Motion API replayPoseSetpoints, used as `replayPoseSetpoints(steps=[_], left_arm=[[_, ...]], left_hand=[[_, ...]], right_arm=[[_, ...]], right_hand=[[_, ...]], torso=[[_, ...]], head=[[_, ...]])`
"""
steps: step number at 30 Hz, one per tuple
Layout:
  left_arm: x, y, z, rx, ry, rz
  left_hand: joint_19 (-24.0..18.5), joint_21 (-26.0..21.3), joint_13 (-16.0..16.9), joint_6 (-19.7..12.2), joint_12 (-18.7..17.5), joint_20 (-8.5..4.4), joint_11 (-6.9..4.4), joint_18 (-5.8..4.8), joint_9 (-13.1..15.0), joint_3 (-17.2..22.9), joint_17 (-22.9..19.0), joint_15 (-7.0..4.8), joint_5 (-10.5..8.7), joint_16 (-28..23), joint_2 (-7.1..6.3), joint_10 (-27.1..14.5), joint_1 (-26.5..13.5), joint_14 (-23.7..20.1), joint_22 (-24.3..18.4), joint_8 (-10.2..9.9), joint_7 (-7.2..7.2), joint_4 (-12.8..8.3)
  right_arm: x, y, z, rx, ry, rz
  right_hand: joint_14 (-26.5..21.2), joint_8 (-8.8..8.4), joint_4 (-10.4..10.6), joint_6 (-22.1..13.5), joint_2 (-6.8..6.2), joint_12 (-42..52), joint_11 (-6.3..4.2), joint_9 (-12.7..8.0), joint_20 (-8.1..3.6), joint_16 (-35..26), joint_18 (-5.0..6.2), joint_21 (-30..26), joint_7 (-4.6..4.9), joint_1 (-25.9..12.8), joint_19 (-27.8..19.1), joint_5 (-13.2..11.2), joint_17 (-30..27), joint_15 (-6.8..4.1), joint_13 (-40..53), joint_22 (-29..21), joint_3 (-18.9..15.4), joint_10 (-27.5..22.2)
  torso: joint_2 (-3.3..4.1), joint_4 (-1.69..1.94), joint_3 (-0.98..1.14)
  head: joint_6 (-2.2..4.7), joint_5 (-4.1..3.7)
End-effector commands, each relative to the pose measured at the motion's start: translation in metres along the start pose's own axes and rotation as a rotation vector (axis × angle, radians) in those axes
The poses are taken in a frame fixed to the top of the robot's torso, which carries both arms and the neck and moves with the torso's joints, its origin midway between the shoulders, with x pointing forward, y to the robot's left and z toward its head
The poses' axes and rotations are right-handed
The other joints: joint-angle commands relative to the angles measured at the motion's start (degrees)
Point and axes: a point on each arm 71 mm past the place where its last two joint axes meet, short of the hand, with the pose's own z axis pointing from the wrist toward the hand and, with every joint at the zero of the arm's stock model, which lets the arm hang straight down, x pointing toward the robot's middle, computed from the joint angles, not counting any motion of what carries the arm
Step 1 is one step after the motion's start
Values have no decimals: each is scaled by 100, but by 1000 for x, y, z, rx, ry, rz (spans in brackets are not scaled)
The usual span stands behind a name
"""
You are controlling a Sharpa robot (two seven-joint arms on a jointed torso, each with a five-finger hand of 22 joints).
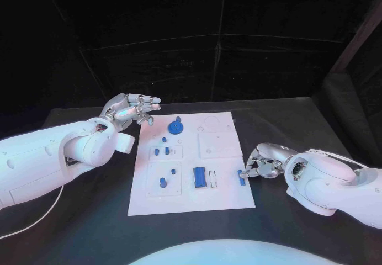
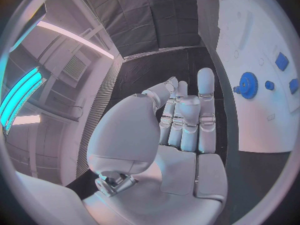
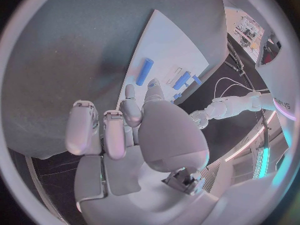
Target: Assemble the parts on the task board
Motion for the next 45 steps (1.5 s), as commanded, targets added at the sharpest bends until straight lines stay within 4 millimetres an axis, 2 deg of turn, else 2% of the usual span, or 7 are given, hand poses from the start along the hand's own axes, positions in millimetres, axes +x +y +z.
replayPoseSetpoints(steps=[1,9,19,37,38,42,45], left_arm=[[1,-1,0,6,8,-5],[1,-1,0,6,9,-5],[0,-1,0,4,7,-4],[-1,0,0,0,8,-5],[-1,0,0,0,8,-5],[-1,0,0,-1,9,-5],[-1,0,0,-2,11,-6]], left_hand=[[-30,-35,7,-54,39,1,1,73,-8,-24,-6,5,12,-36,41,-25,14,-55,-9,28,4,-7],[-30,-35,7,-54,39,1,1,73,-8,-24,-6,5,12,-36,41,-25,14,-55,-9,28,4,-7],[-30,-35,7,-54,39,1,1,73,-8,-24,-6,5,12,-36,41,-25,14,-55,-9,28,4,-7],[-32,-45,16,-62,69,4,4,73,-13,-28,-22,9,12,-40,51,-50,14,-68,-11,39,8,-8],[-32,-45,16,-62,69,4,4,73,-13,-28,-22,9,12,-40,51,-50,14,-68,-11,39,8,-8],[-32,-45,16,-62,69,4,4,73,-13,-28,-22,9,12,-40,51,-50,14,-68,-11,39,8,-8],[-32,-46,16,-63,72,4,4,73,-13,-28,-22,9,12,-39,52,-52,17,-68,-11,40,8,-11]], right_arm=[[2,0,2,20,18,-80],[3,8,7,-3,3,-94],[8,16,12,-18,24,-131],[20,28,19,-26,104,-298],[21,29,19,-28,107,-302],[21,32,19,-36,105,-305],[21,34,20,-41,94,-297]], right_hand=[[428,6,27,38,-16,37,0,8,27,-19,-33,-9,-3,-33,8,-35,651,26,14,5,-4,31],[429,10,3,72,-12,47,-15,45,16,-20,-32,-13,-18,59,7,-31,654,13,30,2,18,35],[429,29,-116,133,5,43,-33,129,-1,-24,-33,-15,-36,283,9,-1,653,-3,47,9,64,30],[418,-3,-350,101,5,-38,-25,231,3,-51,-23,-65,-24,588,-30,-19,625,3,20,-57,97,-28],[418,-5,-381,102,20,-45,-27,241,2,-53,-21,-69,-26,633,-33,36,624,2,18,-61,111,-33],[417,-34,-523,102,123,-92,-46,269,-12,-59,-18,-81,-41,874,-39,520,623,-14,0,-73,213,-64],[419,-85,-611,101,227,-131,-62,273,-32,-56,-18,-84,-48,1075,-36,1022,636,-29,-11,-69,359,-90]], torso=[[2,8,2],[4,13,1],[1,17,-10],[5,18,-4],[5,17,-4],[2,10,-3],[4,17,-5]], head=[[-2,-5],[2,-14],[-18,0],[-37,14],[-38,15],[-40,20],[-41,21]])
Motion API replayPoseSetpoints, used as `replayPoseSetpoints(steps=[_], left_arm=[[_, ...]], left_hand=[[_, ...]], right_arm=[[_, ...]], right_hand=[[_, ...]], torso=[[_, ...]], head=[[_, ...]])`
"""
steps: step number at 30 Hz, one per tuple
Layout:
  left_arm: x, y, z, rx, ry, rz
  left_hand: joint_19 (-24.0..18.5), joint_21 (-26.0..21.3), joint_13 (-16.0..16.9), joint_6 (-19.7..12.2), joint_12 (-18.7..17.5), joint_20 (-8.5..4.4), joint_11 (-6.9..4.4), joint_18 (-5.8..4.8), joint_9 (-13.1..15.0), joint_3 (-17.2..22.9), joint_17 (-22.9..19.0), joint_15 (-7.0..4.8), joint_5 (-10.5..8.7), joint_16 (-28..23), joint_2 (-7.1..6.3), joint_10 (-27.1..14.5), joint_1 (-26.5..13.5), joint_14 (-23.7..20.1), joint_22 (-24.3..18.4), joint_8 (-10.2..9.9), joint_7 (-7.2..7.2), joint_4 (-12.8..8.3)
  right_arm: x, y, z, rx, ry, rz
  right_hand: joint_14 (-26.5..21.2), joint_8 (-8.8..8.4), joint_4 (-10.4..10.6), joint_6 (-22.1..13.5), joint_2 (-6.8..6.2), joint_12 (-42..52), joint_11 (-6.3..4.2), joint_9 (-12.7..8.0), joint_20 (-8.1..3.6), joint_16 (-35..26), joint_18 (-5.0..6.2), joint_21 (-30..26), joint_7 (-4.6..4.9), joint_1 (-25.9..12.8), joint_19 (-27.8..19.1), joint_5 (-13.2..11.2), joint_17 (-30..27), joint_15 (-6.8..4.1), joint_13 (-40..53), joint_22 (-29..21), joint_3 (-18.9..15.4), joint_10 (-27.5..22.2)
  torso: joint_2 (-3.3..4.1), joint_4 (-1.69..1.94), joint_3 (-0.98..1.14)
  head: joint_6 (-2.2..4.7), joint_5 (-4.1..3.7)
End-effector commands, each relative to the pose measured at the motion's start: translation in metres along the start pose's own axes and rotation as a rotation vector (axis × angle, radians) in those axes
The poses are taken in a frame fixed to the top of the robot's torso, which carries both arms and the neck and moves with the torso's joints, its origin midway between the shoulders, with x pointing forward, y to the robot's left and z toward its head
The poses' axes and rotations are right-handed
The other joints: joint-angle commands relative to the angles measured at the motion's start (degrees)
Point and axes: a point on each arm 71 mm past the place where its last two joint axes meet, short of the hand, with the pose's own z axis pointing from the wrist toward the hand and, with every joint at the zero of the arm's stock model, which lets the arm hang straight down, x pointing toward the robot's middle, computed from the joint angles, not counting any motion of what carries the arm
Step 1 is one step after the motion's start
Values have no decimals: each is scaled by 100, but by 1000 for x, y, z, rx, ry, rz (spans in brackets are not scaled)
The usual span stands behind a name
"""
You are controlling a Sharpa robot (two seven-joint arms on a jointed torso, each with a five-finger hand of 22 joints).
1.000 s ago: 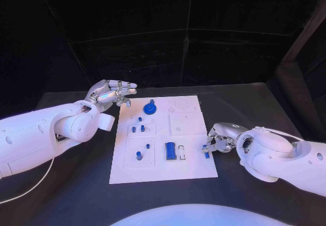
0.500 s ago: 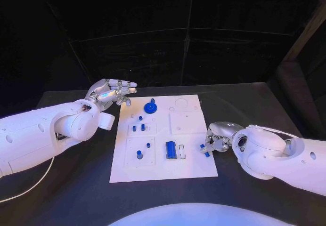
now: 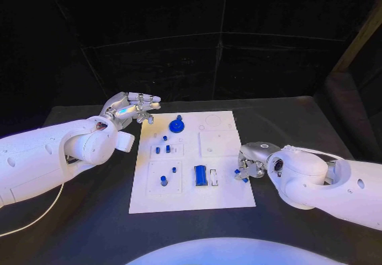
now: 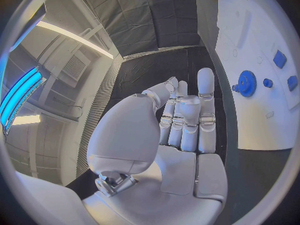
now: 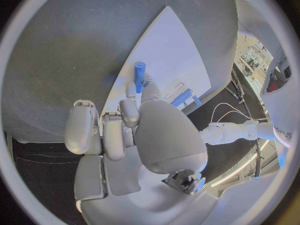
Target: Assemble the parts on the task board
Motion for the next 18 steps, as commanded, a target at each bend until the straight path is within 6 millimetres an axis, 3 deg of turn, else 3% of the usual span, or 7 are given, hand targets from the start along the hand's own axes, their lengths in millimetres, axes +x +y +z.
replayPoseSetpoints(steps=[1,3,10,12,18], left_arm=[[1,-1,0,2,13,-7],[1,-1,0,2,13,-7],[1,-1,0,2,13,-7],[1,-1,0,1,13,-7],[1,-1,0,1,14,-7]], left_hand=[[-32,-22,6,-42,22,4,4,73,-6,-28,-4,-12,12,-39,52,-53,17,-47,-5,18,-14,-11],[-32,-22,6,-42,22,4,4,73,-6,-28,-4,-12,12,-39,52,-53,17,-47,-5,18,-14,-11],[-32,-22,6,-42,22,4,4,73,-6,-28,-4,-12,12,-39,52,-53,17,-47,-5,18,-14,-11],[-32,-22,6,-42,22,4,4,73,-6,-28,-4,-12,12,-39,52,-53,17,-47,-5,18,-14,-11],[-32,-22,6,-42,22,4,4,73,-6,-28,-4,-12,12,-39,52,-53,17,-47,-5,18,-14,-11]], right_arm=[[12,0,0,10,60,-37],[12,1,0,9,49,-27],[8,3,-4,12,1,111],[6,3,-7,11,-15,156],[3,6,-12,7,-39,275]], right_hand=[[429,-110,-67,3,140,-32,-8,-165,-16,-36,-19,-17,-40,234,-17,438,634,-46,-8,1,122,-43],[430,-127,-96,15,186,-43,-19,-163,-21,-34,-20,-14,-54,315,-13,584,639,-55,-10,9,208,-47],[436,-204,-113,-2,282,-62,-26,-158,-42,-22,-27,4,-51,466,10,728,666,-67,-8,45,592,-41],[437,-221,-104,-3,260,-71,-21,-154,-42,-21,-30,12,-46,466,18,745,669,-64,-11,59,696,-40],[439,-274,20,34,26,-74,-22,-122,-38,-20,-31,15,-52,302,25,668,678,-63,-2,72,1127,-7]], torso=[[3,1,-1],[1,3,-2],[-2,-2,0],[-4,-4,0],[-5,1,-7]], head=[[-3,5],[-11,9],[-25,33],[-24,36],[-17,36]])
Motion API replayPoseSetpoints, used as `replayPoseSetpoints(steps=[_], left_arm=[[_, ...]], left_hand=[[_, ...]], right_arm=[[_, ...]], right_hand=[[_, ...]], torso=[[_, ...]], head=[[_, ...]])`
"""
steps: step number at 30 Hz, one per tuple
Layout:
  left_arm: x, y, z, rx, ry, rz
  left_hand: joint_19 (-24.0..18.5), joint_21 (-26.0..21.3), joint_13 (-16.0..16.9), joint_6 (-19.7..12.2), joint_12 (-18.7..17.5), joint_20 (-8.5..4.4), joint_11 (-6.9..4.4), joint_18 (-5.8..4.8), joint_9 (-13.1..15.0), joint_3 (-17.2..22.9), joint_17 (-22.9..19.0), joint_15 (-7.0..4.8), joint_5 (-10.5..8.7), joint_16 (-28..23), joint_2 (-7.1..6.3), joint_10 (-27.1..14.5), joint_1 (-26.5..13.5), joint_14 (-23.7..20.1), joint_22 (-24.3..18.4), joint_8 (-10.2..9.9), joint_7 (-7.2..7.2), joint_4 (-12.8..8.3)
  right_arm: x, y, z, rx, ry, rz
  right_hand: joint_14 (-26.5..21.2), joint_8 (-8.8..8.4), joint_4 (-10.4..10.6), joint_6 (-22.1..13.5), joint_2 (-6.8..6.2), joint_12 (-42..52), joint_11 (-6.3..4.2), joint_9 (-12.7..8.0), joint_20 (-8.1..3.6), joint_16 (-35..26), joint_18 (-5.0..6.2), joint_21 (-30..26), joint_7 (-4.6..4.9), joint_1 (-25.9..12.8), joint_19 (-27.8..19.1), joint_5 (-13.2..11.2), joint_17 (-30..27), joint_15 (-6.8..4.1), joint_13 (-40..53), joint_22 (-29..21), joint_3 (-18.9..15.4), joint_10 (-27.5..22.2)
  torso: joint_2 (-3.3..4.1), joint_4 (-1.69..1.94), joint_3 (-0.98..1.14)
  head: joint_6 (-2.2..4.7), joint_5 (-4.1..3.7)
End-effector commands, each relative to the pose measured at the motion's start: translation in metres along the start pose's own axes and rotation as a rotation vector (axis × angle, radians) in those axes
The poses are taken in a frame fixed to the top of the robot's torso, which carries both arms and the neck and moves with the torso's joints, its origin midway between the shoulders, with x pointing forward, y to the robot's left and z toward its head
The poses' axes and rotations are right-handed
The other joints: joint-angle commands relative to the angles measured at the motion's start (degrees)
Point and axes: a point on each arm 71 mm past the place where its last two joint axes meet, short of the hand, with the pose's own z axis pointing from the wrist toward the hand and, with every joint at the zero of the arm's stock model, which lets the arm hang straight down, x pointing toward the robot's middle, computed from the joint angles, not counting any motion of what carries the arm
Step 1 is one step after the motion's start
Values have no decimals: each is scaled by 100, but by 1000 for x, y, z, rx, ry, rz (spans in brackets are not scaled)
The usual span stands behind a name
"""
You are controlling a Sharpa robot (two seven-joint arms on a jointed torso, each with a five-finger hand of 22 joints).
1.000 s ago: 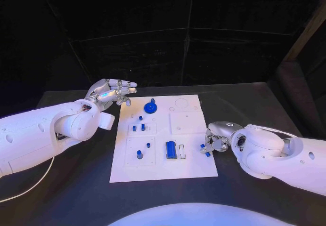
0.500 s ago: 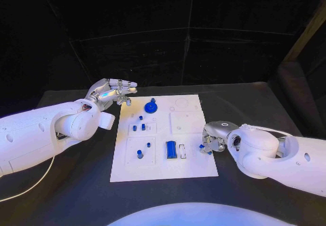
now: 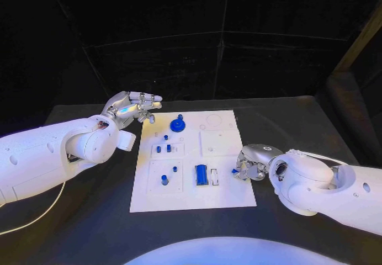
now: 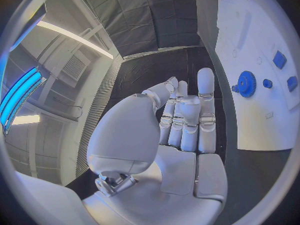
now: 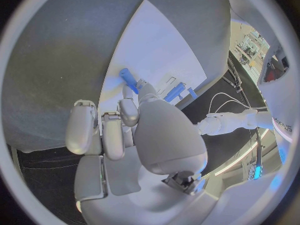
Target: Assemble the parts on the task board
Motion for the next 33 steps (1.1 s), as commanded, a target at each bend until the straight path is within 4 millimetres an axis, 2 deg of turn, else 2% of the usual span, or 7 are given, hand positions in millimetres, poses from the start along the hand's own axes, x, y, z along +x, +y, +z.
replayPoseSetpoints(steps=[1,8,12,18,22,26,33], left_arm=[[1,-1,0,3,11,-6],[1,-1,0,3,13,-7],[2,-1,0,3,13,-7],[2,-1,0,1,16,-8],[2,-1,0,0,18,-9],[3,-1,0,0,19,-9],[3,-1,0,0,22,-10]], left_hand=[[-32,-22,7,-42,22,4,4,73,-7,-28,-5,-12,12,-39,52,-53,17,-47,-6,18,-13,-11],[-32,-22,7,-42,22,4,4,73,-7,-28,-5,-12,12,-39,52,-53,17,-47,-6,18,-13,-11],[-32,-22,7,-42,22,4,4,73,-7,-28,-5,-12,12,-39,52,-53,17,-47,-6,18,-13,-11],[-32,-25,10,-45,33,4,4,74,-8,-25,0,-12,13,-35,55,-62,29,-48,-7,22,-13,-20],[-32,-25,10,-45,33,4,4,74,-8,-25,0,-12,13,-35,55,-62,29,-48,-7,22,-13,-20],[-32,-26,11,-45,38,5,7,74,-9,-27,-6,-11,12,-37,59,-66,22,-50,-7,25,-10,-15],[-32,-26,11,-45,38,5,7,74,-9,-27,-7,-11,12,-37,60,-67,21,-51,-7,25,-10,-14]], right_arm=[[-2,2,-3,9,-22,153],[-2,11,-7,-4,-18,289],[-1,14,-6,-3,-9,327],[1,17,-2,4,5,358],[3,20,2,16,23,375],[5,23,7,24,29,383],[7,32,14,17,41,383]], right_hand=[[427,0,25,64,36,-10,-41,99,-11,-21,-32,17,-31,102,9,-95,679,-26,28,9,210,40],[432,-47,208,103,-203,22,-42,121,-16,-14,-33,24,-28,-158,19,-291,696,-27,60,28,486,80],[435,-65,286,122,-296,45,-39,131,-15,-9,-35,27,-26,-282,23,-165,706,-23,80,37,561,100],[441,-73,416,160,-372,74,-41,151,-15,4,-39,42,-31,-482,38,-72,728,-24,104,65,606,128],[444,-73,516,200,-433,80,-52,174,-21,10,-40,47,-46,-638,45,236,738,-33,111,75,603,150],[444,-66,519,217,-440,87,-58,181,-23,12,-40,47,-54,-646,45,261,741,-37,116,75,607,156],[445,-61,514,231,-439,81,-65,189,-26,14,-39,45,-63,-638,44,282,746,-42,113,73,621,157]], torso=[[-3,5,-8],[1,5,-7],[3,1,-8],[6,2,-5],[5,10,-11],[3,4,-3],[3,8,-5]], head=[[0,2],[-1,12],[-6,13],[-15,19],[-13,11],[-21,33],[-32,46]])
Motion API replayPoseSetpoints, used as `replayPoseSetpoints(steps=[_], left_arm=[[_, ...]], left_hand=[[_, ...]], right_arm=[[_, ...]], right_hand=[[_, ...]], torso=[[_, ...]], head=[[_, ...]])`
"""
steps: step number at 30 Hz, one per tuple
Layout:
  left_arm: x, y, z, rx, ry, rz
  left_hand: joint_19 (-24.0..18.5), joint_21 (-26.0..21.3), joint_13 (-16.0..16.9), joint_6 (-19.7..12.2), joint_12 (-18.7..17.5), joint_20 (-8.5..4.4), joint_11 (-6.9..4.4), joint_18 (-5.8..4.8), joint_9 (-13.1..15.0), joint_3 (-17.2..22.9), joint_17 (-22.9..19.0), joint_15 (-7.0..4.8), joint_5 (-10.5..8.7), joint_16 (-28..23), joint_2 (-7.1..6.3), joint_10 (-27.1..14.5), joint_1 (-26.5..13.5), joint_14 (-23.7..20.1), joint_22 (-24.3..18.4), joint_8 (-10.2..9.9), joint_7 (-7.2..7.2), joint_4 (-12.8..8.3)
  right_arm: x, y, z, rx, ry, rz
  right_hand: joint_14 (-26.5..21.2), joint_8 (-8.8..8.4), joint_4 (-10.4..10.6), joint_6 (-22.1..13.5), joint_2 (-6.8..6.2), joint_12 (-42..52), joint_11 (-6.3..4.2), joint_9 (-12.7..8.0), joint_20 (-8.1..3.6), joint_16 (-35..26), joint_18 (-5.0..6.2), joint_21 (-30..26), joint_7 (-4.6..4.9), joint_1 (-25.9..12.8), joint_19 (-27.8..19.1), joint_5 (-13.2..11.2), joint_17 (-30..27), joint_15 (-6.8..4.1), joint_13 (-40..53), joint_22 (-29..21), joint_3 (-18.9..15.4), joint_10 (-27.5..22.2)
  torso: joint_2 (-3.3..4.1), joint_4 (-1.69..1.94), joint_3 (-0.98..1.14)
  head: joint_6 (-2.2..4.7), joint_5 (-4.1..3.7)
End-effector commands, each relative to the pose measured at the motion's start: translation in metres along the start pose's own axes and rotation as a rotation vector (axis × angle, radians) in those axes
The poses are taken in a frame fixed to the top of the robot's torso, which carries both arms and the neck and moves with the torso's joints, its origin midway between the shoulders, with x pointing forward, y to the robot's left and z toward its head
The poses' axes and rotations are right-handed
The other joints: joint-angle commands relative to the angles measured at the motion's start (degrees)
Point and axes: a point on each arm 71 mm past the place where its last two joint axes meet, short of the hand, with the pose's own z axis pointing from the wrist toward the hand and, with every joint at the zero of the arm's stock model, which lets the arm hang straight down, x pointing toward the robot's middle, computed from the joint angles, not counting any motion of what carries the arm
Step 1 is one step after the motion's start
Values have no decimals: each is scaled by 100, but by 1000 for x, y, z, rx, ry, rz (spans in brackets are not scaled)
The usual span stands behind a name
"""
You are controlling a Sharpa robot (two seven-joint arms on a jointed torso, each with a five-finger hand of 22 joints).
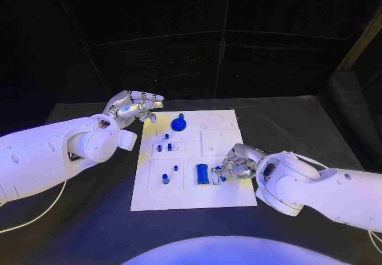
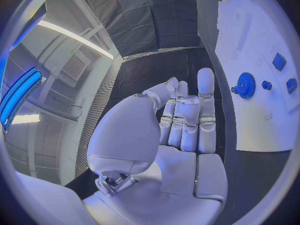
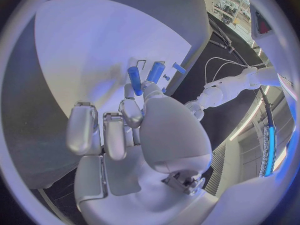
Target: Assemble the parts on the task board
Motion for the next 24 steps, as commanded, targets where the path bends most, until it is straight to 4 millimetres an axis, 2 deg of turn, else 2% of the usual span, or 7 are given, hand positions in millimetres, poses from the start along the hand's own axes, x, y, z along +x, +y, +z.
replayPoseSetpoints(steps=[1,9,17,24], left_arm=[[2,-1,0,4,13,-7],[2,-1,0,3,14,-7],[3,-1,0,2,17,-8],[2,-1,0,2,17,-8]], left_hand=[[-32,-27,7,-46,39,5,-13,74,-5,-27,-8,10,13,-37,38,-46,0,-29,-8,25,-10,-14],[-33,-31,9,-50,49,8,-8,72,-8,-36,-7,15,12,-34,44,-57,-25,-30,-9,29,-6,3],[-33,-35,11,-53,60,11,-7,72,-10,-40,-6,18,12,-30,58,-67,-44,-31,-11,34,-5,19],[-33,-35,11,-53,60,11,-7,72,-10,-40,-6,18,12,-30,58,-67,-44,-31,-11,34,-5,19]], right_arm=[[2,3,2,9,7,21],[6,5,6,18,44,-5],[7,6,9,21,47,-15],[7,6,9,20,38,-43]], right_hand=[[427,2,21,56,0,13,5,4,-6,14,-39,21,2,-29,24,22,747,-21,3,5,25,43],[431,33,71,120,5,38,-10,37,-16,24,-42,30,-19,-109,32,20,762,-35,23,21,32,66],[435,67,112,172,23,76,-29,71,-27,35,-45,39,-45,-170,41,8,779,-48,51,39,40,94],[447,121,150,236,18,234,-58,121,-45,70,-51,56,-81,-242,57,-35,834,-71,162,71,33,177]], torso=[[-1,0,2],[-1,-9,0],[-3,3,3],[-2,-9,6]], head=[[-13,22],[-26,30],[-31,27],[-36,38]])
